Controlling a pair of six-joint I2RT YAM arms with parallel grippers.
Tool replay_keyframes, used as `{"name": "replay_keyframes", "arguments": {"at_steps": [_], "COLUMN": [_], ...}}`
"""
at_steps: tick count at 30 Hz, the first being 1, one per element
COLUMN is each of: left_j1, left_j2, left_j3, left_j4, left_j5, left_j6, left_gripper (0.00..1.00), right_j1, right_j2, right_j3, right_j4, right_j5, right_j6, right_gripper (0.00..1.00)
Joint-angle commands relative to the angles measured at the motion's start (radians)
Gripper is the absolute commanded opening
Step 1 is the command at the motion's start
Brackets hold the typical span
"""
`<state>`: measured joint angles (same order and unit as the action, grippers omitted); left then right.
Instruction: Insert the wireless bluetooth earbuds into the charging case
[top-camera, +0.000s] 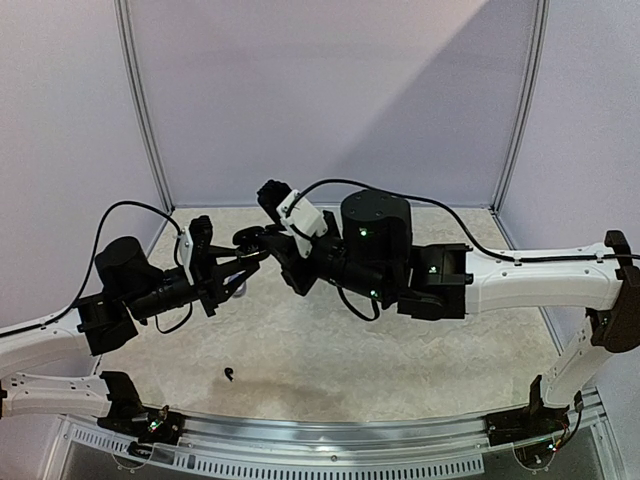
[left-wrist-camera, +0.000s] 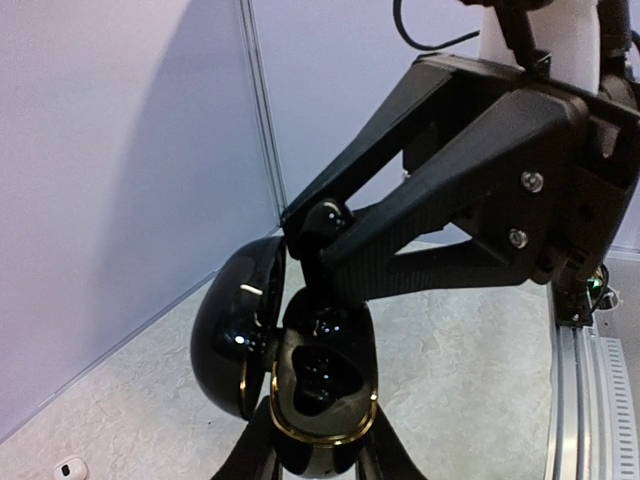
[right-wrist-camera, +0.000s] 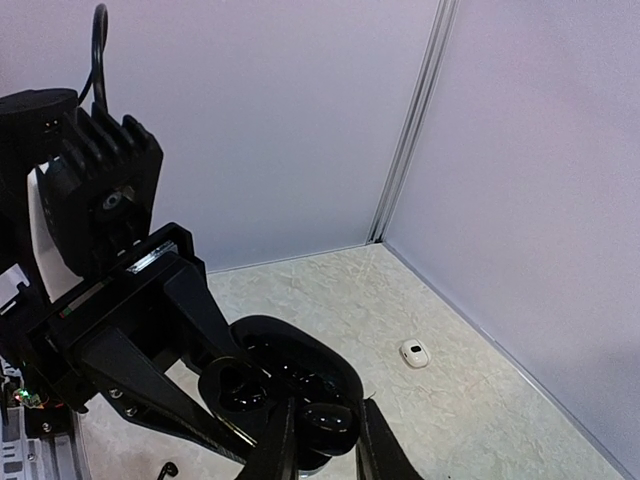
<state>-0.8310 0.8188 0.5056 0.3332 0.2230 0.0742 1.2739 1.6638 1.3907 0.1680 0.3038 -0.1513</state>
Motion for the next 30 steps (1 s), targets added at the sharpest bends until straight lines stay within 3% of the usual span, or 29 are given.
{"name": "replay_keyframes", "arguments": {"at_steps": [1,30], "left_j1": [-0.003,-0.003], "left_j2": [-0.006,-0.001], "left_j3": [0.013,0.030], "left_j4": [0.030,-0.008], "left_j5": [0.019,-0.022], "left_j6": [-0.006,-0.008], "left_gripper": [0.00,0.00], "right_j1": [-0.010,-0.004], "right_j2": [0.030,0.086], "right_j3": [0.031,0.114], "right_j4": [-0.053,-0.147], "right_j5": [0.001,0.034], "right_j6": [-0.008,0.007], "right_gripper": [0.14,0.20]}}
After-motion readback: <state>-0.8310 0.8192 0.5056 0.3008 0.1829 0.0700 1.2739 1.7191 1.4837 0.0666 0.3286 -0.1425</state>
